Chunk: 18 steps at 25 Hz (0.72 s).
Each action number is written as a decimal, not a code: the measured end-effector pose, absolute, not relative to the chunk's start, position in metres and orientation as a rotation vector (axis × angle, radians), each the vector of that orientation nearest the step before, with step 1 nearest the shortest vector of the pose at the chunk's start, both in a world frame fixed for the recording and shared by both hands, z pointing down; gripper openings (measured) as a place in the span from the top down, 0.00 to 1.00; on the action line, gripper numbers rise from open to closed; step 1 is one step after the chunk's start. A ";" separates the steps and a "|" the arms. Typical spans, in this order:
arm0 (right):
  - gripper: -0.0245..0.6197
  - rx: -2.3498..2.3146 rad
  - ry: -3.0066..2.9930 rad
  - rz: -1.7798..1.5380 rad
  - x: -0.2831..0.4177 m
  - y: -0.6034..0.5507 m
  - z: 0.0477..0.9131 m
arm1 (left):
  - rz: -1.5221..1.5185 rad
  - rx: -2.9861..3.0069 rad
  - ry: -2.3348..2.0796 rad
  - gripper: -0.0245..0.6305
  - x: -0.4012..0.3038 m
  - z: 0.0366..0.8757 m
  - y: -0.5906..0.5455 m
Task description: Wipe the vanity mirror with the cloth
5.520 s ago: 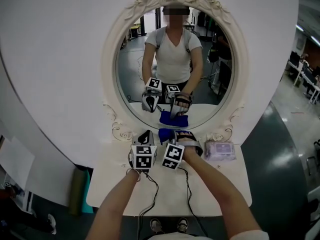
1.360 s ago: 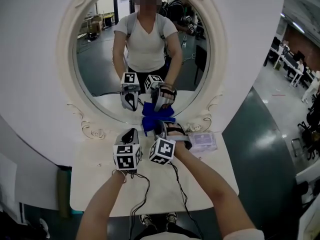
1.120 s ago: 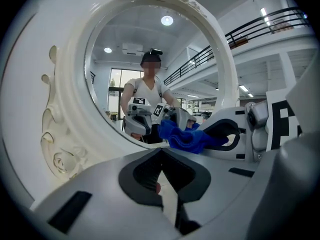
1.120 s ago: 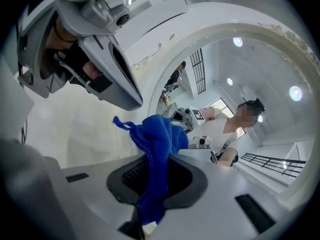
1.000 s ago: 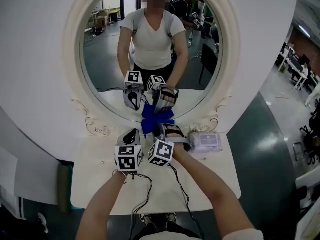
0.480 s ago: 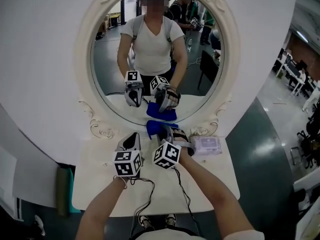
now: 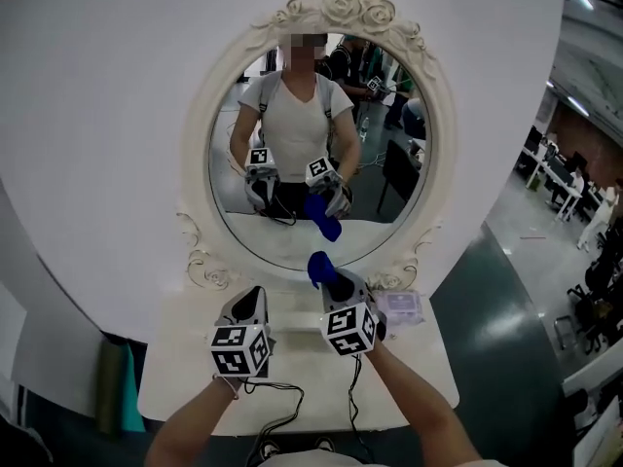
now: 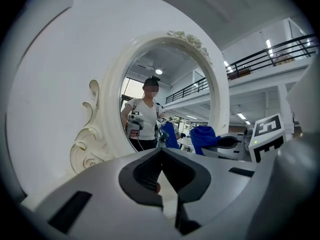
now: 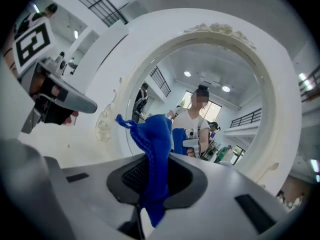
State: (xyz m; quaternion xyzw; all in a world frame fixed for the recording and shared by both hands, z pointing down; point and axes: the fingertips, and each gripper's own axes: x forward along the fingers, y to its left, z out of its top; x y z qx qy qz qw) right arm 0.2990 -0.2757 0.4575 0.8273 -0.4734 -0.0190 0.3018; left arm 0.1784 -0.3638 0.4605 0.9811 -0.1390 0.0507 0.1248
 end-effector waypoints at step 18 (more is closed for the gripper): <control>0.86 2.717 -1.420 0.072 0.208 -0.212 0.465 | 0.065 2.854 -0.358 0.96 0.119 0.478 -0.299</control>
